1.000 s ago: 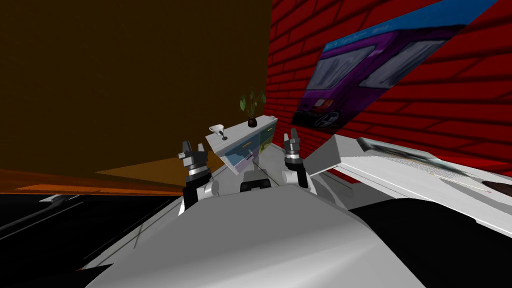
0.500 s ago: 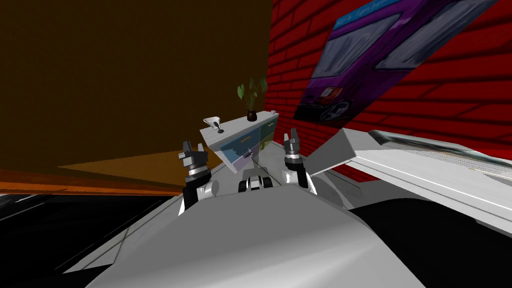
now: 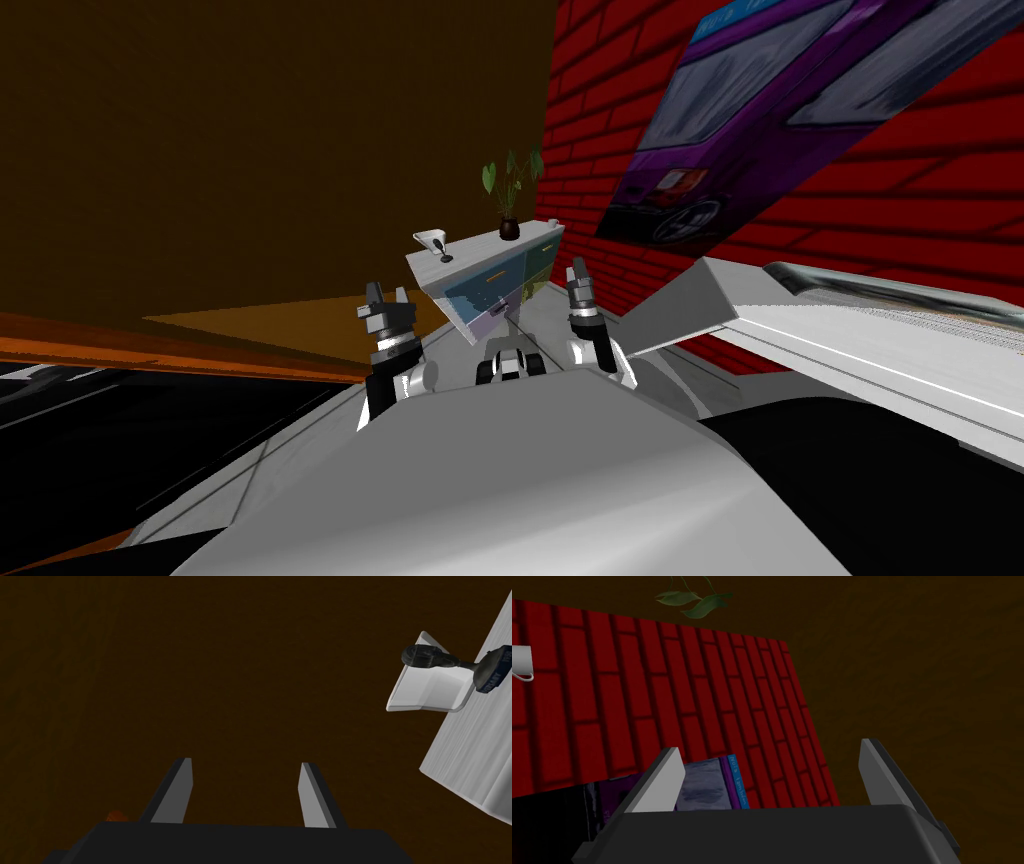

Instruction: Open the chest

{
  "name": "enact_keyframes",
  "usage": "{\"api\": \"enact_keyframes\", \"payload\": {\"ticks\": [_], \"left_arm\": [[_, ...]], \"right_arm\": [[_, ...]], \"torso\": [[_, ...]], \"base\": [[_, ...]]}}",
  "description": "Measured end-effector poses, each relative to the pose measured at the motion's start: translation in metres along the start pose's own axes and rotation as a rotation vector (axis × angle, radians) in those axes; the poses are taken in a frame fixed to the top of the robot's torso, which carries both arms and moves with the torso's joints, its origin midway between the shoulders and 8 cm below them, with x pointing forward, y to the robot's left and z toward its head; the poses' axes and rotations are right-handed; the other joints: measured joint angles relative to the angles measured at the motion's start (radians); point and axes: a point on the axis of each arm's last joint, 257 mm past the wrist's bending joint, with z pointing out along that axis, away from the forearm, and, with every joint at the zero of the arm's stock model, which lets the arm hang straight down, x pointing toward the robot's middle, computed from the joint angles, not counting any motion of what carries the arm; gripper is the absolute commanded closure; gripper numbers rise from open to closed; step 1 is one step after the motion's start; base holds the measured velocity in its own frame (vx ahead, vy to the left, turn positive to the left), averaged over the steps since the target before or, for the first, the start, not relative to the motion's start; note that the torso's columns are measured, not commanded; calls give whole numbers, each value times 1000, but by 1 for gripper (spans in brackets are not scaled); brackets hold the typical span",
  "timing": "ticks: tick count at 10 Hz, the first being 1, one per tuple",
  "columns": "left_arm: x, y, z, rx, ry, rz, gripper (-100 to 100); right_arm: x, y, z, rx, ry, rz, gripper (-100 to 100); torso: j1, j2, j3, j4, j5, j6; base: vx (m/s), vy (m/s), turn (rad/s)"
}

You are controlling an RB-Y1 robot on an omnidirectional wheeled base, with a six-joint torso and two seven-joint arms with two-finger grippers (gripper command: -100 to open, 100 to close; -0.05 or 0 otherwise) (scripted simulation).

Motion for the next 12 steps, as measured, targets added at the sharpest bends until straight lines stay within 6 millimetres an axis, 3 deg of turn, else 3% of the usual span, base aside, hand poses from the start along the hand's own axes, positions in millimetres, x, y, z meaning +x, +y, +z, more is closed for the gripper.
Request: {"api": "enact_keyframes", "payload": {"ticks": [12], "left_arm": [[0,0,0,0,0,0,0]], "right_arm": [[15,-15,7,-46,88,-462,-100]], "torso": [[0,0,0,0,0,0]], "base": [[11,18,64]]}}
